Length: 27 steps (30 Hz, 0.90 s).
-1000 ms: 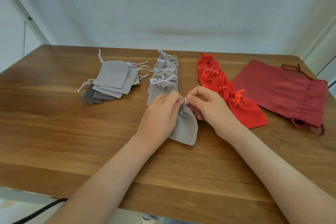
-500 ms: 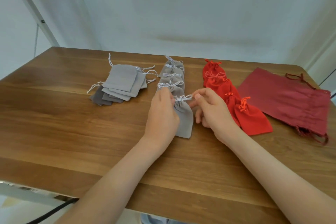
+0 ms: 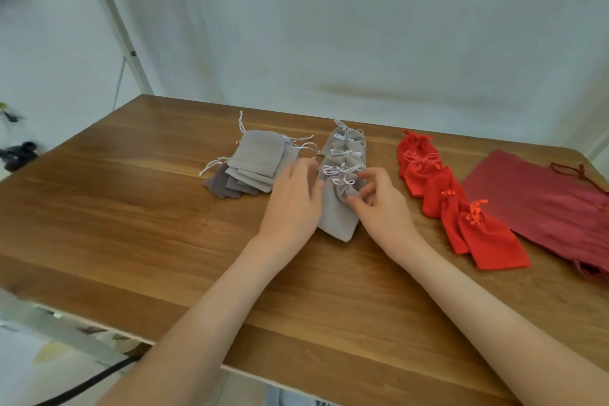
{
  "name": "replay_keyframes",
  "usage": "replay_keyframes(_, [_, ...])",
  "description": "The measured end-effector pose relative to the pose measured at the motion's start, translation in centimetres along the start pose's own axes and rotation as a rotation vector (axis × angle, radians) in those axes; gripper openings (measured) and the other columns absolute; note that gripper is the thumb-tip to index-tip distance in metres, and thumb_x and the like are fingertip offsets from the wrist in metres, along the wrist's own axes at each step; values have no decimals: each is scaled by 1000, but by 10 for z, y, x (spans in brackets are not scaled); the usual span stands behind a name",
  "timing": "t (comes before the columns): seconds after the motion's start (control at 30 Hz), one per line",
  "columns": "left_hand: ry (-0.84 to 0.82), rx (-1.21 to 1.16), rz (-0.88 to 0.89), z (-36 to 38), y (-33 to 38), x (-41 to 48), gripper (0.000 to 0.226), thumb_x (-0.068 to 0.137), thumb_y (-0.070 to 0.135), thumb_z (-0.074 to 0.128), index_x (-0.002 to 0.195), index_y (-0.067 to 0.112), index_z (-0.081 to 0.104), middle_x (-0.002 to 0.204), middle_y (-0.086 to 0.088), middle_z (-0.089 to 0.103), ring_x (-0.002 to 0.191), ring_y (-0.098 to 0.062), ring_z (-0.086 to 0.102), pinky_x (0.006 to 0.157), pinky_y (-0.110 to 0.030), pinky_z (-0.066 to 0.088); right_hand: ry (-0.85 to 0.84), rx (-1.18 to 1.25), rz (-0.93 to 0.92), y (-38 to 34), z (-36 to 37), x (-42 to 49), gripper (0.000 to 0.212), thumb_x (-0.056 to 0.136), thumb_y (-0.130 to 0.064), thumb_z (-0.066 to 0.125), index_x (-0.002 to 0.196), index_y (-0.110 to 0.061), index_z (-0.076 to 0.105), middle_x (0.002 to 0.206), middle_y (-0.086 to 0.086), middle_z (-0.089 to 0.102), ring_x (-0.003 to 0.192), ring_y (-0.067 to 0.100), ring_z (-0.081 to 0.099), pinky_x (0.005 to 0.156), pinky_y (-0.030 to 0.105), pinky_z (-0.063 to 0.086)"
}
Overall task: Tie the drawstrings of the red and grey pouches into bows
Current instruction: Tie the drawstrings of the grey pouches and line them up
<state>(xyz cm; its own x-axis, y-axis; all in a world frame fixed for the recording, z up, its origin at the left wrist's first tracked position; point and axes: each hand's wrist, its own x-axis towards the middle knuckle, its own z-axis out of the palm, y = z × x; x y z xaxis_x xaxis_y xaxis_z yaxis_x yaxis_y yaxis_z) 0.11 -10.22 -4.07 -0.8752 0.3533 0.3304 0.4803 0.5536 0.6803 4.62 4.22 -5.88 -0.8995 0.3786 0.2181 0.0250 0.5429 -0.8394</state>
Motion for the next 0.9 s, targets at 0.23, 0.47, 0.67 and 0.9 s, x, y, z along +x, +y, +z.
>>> replay_keyframes(0.23, [11,542,-114,-24,-35,19,37,97,10,40,132,19,48,149,-12,31,135,-32,29,109,-42,22,-65,-138,-63,1,8,2,34,90,-18,60,119,-22,42,85,-9,54,78,3,51,70,24,37])
replay_keyframes(0.47, [10,654,-31,-23,-50,33,27,97,13,41,122,18,51,123,-6,54,119,-26,45,101,-38,29,-110,-170,-105,1,2,3,45,92,-14,58,132,-26,40,94,-12,57,91,6,52,72,18,32])
replay_keyframes(0.67, [130,655,-15,-23,-50,38,13,97,13,43,100,12,56,98,-5,62,94,-24,56,80,-32,37,-43,-110,-104,-3,1,-1,47,91,-27,59,134,-28,39,111,-10,51,109,3,44,86,21,35])
replay_keyframes(0.9, [398,519,70,-25,-38,33,6,92,8,56,92,3,58,84,-13,63,78,-28,58,67,-38,46,-46,35,-145,-24,-7,1,20,91,-20,60,109,-28,56,105,-11,58,93,-3,51,75,5,37])
